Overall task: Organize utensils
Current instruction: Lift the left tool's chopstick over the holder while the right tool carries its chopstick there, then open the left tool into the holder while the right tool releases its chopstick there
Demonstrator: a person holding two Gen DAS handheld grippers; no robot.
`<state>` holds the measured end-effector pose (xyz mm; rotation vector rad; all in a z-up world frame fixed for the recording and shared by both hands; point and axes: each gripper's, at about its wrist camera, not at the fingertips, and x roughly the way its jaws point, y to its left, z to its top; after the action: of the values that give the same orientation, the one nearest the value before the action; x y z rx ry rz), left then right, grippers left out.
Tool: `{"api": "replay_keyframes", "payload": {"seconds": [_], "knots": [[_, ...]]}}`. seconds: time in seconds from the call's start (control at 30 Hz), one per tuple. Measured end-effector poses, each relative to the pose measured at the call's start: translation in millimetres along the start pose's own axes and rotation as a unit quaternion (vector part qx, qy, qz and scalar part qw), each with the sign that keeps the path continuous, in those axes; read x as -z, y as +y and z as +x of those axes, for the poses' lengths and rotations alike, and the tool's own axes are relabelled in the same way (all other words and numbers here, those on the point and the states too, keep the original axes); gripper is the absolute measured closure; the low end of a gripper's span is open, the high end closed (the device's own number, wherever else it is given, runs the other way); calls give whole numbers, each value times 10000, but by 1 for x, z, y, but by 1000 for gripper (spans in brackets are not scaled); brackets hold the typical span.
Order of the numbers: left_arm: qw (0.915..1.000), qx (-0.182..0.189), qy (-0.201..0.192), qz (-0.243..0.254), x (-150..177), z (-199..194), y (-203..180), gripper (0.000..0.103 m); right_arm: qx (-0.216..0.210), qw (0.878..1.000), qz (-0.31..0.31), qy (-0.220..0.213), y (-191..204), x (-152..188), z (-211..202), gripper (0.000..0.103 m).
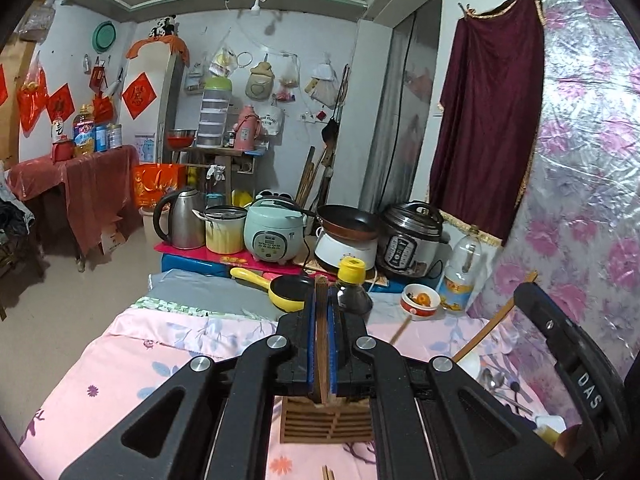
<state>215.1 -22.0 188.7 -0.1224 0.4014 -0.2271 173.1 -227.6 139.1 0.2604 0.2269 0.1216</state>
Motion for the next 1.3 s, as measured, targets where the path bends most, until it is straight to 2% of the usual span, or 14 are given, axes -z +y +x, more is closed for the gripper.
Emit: {"api": "replay_keyframes", "payload": {"seconds": [0.17,0.3,0.43,0.53,0.57,0.6,0.63,0.67,0.8,0.87,0.97,1.1,1.2,1.3], "knots": [[9997,-48,227,-75,5,34,5,97,38,9994,323,-71,-14,6,24,97],[9994,-127,295,-105,11,42,10,97,99,9993,331,-138,-14,14,35,97],[9993,-164,324,-90,14,47,11,97,133,9996,243,74,-11,23,50,97],[9990,-214,391,-63,17,54,11,97,107,9990,144,414,-9,30,64,96],[9986,-240,472,-65,18,58,11,92,99,9972,45,742,-7,34,75,92],[9979,-269,578,-70,20,63,13,83,130,9958,32,905,-8,37,79,91],[9975,-302,636,-104,19,66,16,53,180,9951,98,971,-11,39,81,89],[9972,-335,645,-179,20,68,19,37,194,9946,204,996,-14,40,82,82],[9964,-197,699,-428,20,67,31,34,162,9947,467,898,-24,35,74,68],[9959,-212,684,-554,20,64,36,24,240,9954,462,798,-25,33,69,60],[9951,-235,665,-698,18,61,43,15,293,9960,462,700,-28,31,64,52],[9944,-265,663,-783,16,57,46,12,302,9962,458,679,-26,32,61,44],[9941,-338,684,-771,16,56,46,10,314,9963,435,666,-24,33,60,33],[9943,-368,660,-757,15,55,44,10,309,9967,392,639,-21,33,59,29]]}}
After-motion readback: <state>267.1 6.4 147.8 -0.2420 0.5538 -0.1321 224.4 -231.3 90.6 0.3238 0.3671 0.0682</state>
